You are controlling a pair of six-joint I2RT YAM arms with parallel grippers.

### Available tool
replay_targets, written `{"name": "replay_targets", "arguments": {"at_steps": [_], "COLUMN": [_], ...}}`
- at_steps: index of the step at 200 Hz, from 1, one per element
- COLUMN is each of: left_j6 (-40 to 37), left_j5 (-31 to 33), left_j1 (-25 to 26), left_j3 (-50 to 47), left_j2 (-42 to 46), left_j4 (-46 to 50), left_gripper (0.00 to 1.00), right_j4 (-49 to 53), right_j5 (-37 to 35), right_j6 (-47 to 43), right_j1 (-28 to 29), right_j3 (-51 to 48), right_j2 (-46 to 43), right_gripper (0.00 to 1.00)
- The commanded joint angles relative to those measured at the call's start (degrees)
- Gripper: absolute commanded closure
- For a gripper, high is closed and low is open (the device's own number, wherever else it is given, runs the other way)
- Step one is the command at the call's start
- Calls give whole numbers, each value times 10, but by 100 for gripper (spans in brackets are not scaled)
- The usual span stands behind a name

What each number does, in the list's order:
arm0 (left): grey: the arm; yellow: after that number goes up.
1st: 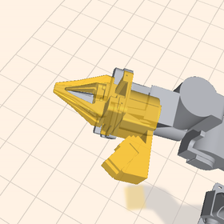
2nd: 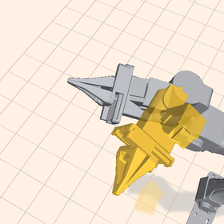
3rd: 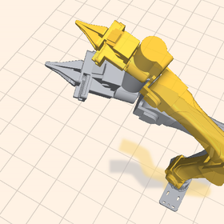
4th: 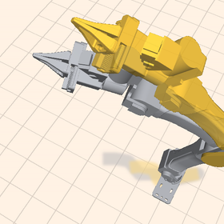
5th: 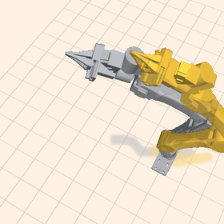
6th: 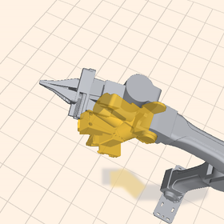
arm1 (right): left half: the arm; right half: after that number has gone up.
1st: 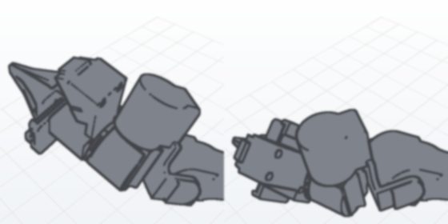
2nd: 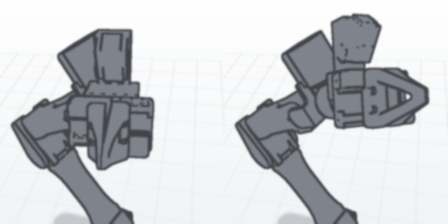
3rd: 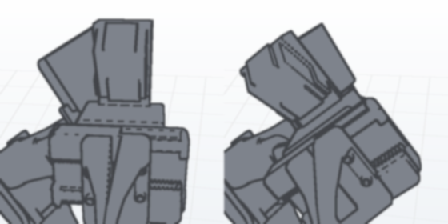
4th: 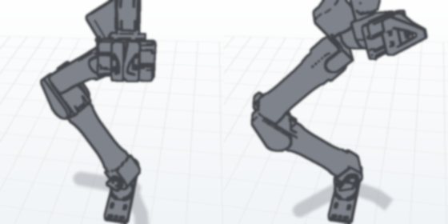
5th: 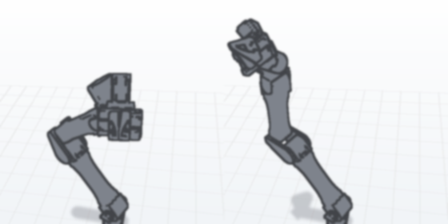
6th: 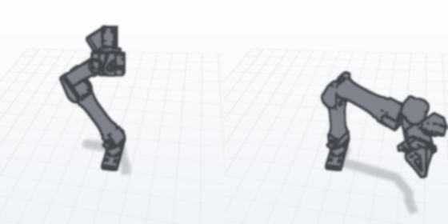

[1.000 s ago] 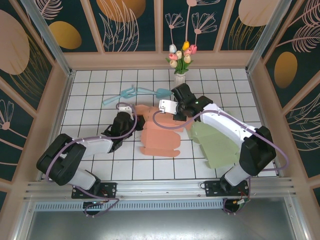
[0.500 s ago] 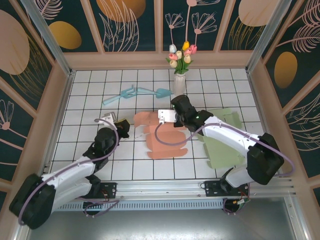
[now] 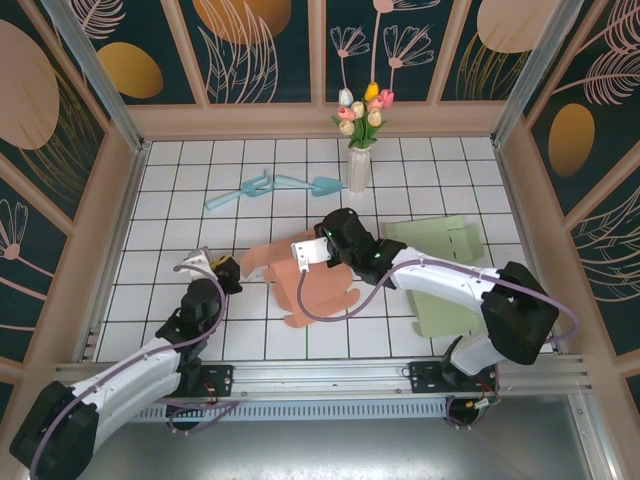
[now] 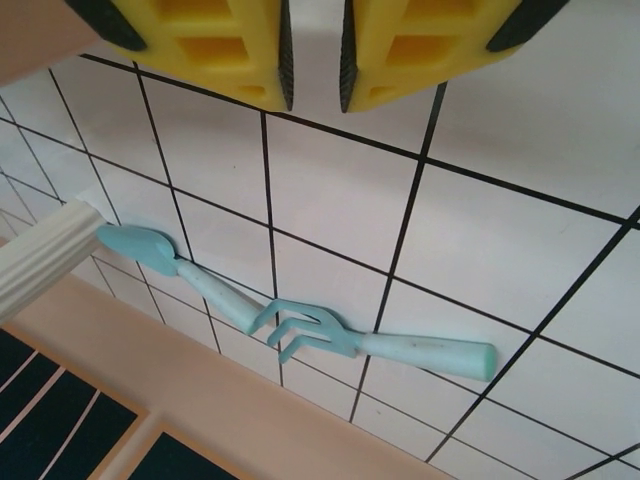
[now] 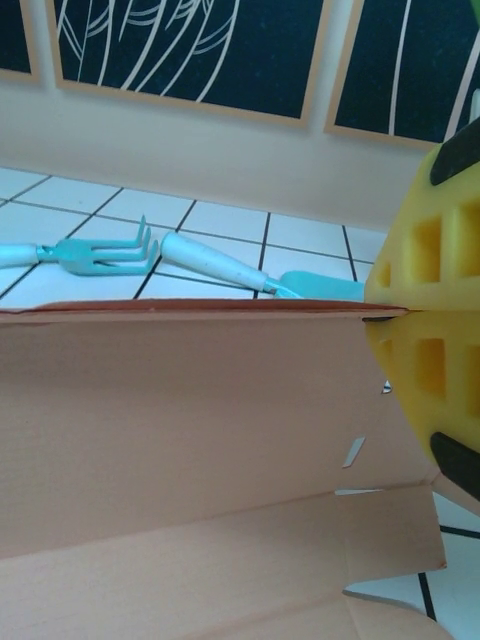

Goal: Fold the paper box

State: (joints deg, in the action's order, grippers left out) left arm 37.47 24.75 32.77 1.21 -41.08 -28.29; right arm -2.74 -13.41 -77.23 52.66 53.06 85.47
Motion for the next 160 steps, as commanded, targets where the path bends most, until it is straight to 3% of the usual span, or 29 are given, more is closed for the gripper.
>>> {"name": "replay_targets", "arguments": {"at_steps": [1, 37, 86, 160], "left_j6": [-14, -14, -20, -57], "left_j5": [7, 14, -2, -125], "left_j1": [-2, -1, -1, -1], "left_j3": [-15, -20, -11, -1], "left_j2": [28, 26, -35, -131], "left_j4": [3, -5, -36, -142], "left_gripper": [72, 67, 68, 60], "right_j4": [-70, -145, -203, -212], "right_j5": [11, 3, -17, -9], "right_j6": [-16, -39, -56, -56], "right_j1": [8, 11, 9, -2], "right_j3": [-30, -94, -137, -122], "right_j2": [12, 5, 9, 33], "right_gripper": [100, 100, 100, 100]}}
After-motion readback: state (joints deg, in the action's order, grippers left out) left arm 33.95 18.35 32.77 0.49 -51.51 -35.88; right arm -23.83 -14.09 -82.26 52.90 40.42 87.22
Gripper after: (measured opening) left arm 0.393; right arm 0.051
